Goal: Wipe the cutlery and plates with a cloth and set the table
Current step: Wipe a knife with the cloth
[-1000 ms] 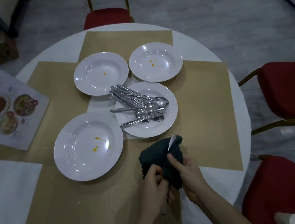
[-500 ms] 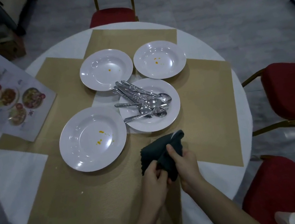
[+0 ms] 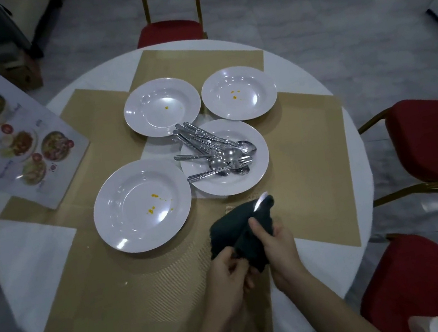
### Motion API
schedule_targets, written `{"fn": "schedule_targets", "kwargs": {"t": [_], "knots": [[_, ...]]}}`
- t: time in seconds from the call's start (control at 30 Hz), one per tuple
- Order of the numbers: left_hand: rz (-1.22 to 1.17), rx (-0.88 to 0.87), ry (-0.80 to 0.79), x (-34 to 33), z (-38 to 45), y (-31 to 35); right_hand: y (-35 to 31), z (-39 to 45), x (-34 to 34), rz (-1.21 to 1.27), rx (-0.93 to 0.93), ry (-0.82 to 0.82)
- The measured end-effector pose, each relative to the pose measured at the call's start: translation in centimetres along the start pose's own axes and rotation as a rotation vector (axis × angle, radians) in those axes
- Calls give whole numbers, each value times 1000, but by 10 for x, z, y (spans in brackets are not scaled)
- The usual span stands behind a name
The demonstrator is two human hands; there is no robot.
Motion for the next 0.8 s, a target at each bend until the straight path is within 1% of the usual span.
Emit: {"fn": "schedule_targets", "kwargs": {"t": [0.07, 0.13, 0.2, 0.3, 0.37, 0.43, 0.5, 0.6, 0.7, 0.73, 0.8], "knots": [[52, -13, -54, 0, -1, 2, -10, 9, 18, 108, -5, 97], [102, -8, -58, 6, -2, 1, -19, 12, 22, 117, 19, 122], [125, -25, -24, 14, -4, 3, -18, 5, 6, 50, 34, 81], [39, -77, 38, 27, -8, 7, -3, -14, -29, -52, 18, -14], [4, -62, -2, 28, -13, 5, -2, -20, -30, -48, 41, 37], [14, -46, -94, 25, -19, 0, -5, -16, -13, -10, 47, 136], [38, -49, -133, 26, -22, -3, -11, -12, 3, 46, 63, 196], [53, -44, -121, 28, -20, -6, -11, -11, 1, 33, 83, 169], [34, -42, -110, 26, -19, -10, 0, -13, -15, -103, 54, 101], [40, -40, -122, 25, -19, -12, 1, -13, -12, -111, 60, 120], [84, -21, -149, 22, -17, -16, -2, -9, 6, -15, 64, 217]]}}
Point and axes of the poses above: each hand's wrist, its own z-axis towards the middle knuckle, its own x-axis out of the back of the hand, y = z × x, the point moved 8 cm from there along z, towards the middle knuckle, and after that the axes turned 14 degrees about -y, right-handed, at the moved point
